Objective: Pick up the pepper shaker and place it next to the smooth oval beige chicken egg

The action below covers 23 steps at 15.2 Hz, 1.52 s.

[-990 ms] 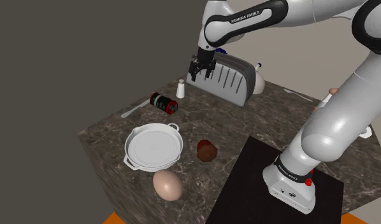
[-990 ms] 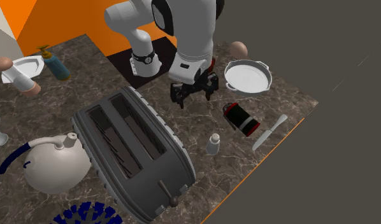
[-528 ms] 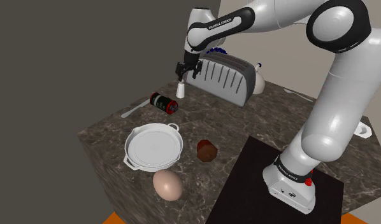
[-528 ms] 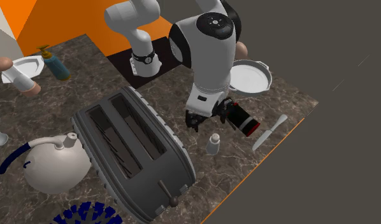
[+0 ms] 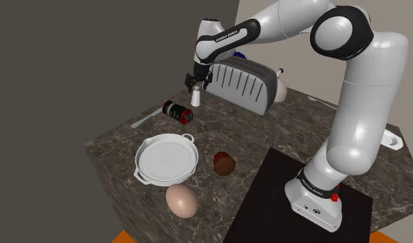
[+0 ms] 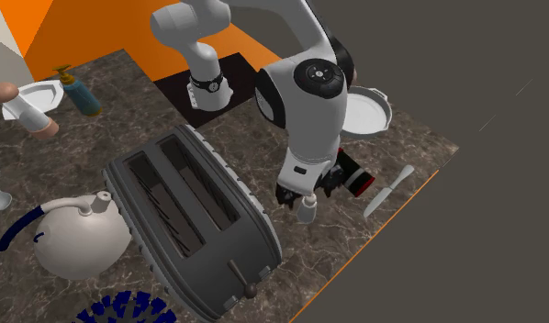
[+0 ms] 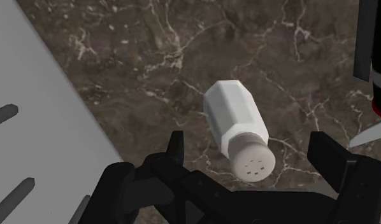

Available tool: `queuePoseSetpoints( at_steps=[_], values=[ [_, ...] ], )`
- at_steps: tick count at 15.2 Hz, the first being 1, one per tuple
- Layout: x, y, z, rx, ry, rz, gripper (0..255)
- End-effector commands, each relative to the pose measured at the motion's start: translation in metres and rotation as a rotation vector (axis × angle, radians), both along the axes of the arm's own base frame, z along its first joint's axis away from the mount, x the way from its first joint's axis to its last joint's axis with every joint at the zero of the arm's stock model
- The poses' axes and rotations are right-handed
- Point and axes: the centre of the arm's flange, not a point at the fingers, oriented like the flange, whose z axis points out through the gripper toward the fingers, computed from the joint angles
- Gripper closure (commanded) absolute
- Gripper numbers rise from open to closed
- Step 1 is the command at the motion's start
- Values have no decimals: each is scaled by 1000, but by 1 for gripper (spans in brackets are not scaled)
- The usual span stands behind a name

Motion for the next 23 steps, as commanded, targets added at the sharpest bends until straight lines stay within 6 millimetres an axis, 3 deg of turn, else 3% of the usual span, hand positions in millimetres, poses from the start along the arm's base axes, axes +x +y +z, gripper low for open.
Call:
queuePoseSetpoints(
  at_steps=[1,9,10,19,23],
  values=[
    [0,0,-10,0,0,0,0],
    [1,0,-13,0,0,0,0],
    [1,0,-13,0,0,0,255],
    [1,0,-13,0,0,0,255],
    [1,0,8,0,0,0,255]
  ],
)
